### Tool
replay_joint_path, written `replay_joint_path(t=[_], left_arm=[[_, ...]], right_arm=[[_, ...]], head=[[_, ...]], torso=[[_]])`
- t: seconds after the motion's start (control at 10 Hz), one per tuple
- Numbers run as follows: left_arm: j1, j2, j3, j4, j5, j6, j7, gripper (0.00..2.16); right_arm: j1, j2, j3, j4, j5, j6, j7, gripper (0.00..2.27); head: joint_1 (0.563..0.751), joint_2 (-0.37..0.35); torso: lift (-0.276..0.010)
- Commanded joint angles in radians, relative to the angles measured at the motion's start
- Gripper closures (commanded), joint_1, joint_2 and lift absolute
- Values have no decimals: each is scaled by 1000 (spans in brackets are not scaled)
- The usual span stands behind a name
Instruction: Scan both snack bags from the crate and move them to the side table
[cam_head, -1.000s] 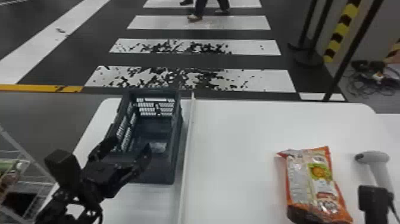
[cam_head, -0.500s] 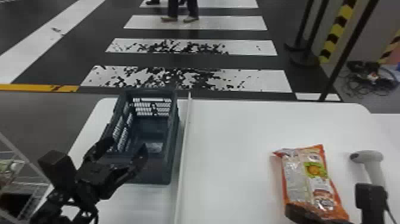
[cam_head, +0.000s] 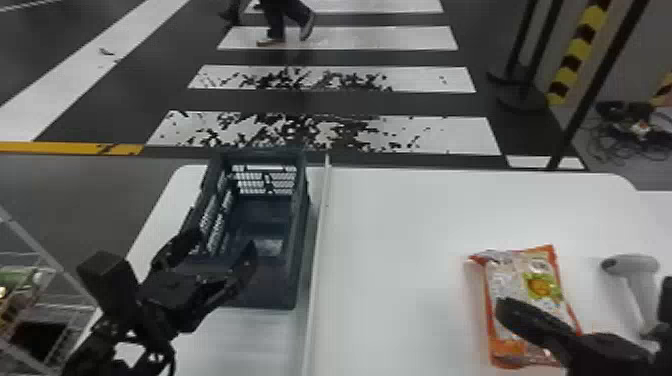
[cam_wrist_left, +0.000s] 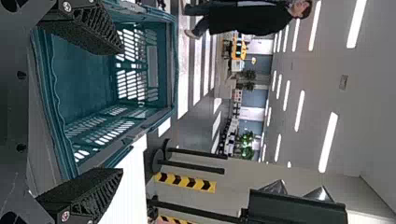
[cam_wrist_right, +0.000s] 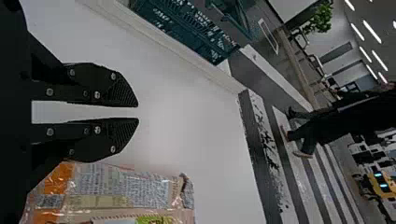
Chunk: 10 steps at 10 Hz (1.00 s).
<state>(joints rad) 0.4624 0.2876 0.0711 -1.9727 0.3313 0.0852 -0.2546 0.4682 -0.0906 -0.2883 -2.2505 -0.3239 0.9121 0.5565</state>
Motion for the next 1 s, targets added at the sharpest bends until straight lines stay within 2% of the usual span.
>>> replay_joint_path(t=[0.0,0.2,0.5,0.7,0.9], left_arm=[[1,4,1,-3,2,0,0,100],[-1,5,-1,-6,2,0,0,100],[-1,12,-1,-14,2,0,0,100],[-1,13,-1,-14,2,0,0,100],[1,13,1,-12,2,3,0,100]], right_arm=[[-36,0,-49,-1,-3,5,-18,157],[-68,-12,-94,51,12,-45,-92,107],[-141,-60,-129,197,97,-100,-156,107],[-200,-97,-127,310,163,-152,-194,107],[-284,-164,-118,474,183,-192,-202,107]], head=[[695,51],[695,-5],[695,-115],[695,-162],[695,-217]], torso=[[-99],[-99],[-99],[-99],[-99]])
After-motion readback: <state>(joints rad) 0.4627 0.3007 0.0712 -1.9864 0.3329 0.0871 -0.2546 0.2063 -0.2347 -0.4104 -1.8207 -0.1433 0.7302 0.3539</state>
